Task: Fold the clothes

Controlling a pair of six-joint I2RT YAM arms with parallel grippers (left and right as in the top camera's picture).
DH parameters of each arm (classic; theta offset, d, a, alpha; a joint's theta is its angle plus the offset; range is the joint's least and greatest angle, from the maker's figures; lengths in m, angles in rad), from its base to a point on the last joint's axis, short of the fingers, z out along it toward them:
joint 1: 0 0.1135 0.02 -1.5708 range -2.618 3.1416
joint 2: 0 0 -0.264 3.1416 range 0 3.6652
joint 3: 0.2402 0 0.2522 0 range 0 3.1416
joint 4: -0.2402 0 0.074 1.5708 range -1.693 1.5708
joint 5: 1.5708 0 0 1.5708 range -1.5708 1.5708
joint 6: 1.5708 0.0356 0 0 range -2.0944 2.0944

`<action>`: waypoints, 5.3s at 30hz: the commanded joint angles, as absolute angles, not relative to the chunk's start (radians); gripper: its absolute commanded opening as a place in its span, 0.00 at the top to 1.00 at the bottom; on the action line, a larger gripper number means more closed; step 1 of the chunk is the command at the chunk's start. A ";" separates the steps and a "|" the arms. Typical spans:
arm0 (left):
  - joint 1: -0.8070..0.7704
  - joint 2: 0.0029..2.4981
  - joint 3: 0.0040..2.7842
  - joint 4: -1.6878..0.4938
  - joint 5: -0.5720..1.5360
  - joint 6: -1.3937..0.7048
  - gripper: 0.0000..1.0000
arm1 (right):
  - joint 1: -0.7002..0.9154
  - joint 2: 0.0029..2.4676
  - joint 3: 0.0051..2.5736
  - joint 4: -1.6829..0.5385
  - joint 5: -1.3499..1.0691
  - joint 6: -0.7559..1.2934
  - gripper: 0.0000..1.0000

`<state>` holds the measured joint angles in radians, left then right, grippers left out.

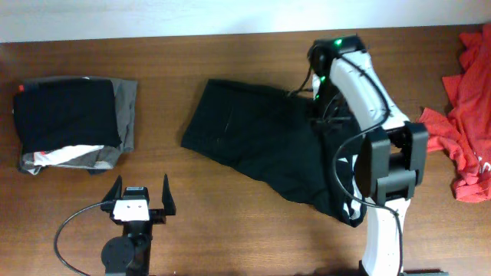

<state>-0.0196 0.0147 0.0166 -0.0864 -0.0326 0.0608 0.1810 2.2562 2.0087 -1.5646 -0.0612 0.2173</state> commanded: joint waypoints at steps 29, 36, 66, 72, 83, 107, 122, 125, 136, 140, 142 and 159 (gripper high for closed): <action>-0.023 0.007 0.010 -0.084 -0.018 0.073 0.01 | -0.030 2.202 2.036 -1.501 -0.117 0.128 0.62; -0.023 0.007 0.010 -0.084 -0.018 0.073 0.01 | -0.006 2.210 2.011 -1.481 -0.183 0.131 0.90; -0.023 0.007 0.010 -0.084 -0.018 0.073 0.01 | 0.040 2.219 1.541 -0.656 -0.064 0.134 0.93; -0.023 0.007 0.010 -0.084 -0.018 0.073 0.01 | 0.040 2.216 1.596 -0.681 -0.185 0.071 0.75; -0.023 0.007 0.010 -0.077 -0.022 0.073 0.01 | 0.030 2.212 2.019 -1.119 -0.083 0.056 0.61; -0.023 0.009 0.010 -0.076 0.049 0.072 0.01 | -0.262 2.219 2.043 -1.319 -0.211 -0.321 0.34; -0.023 0.009 0.010 -0.076 0.049 0.072 0.01 | -0.271 2.221 1.790 -1.141 -0.232 0.200 0.39; -0.023 0.009 0.010 -0.076 0.050 0.072 0.01 | -0.271 2.221 1.757 -1.078 -0.287 0.200 0.39; -0.023 0.009 0.010 -0.076 0.050 0.072 0.01 | -0.271 2.221 1.748 -1.019 -0.362 0.227 0.47; -0.023 0.009 0.010 -0.068 0.051 0.072 0.01 | -0.271 2.221 1.748 -0.975 -0.363 0.226 0.78; -0.023 0.009 0.010 -0.059 0.076 0.072 0.01 | -0.271 2.221 1.748 -0.963 -0.362 0.226 0.89; -0.023 0.492 0.479 -0.184 0.221 0.020 0.01 | -0.271 2.221 1.748 -0.971 -0.343 0.215 0.96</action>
<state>-0.0196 0.3199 0.3351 -0.1646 0.1646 0.0326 -0.2661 2.2158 1.7515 -0.9703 -0.3489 0.2241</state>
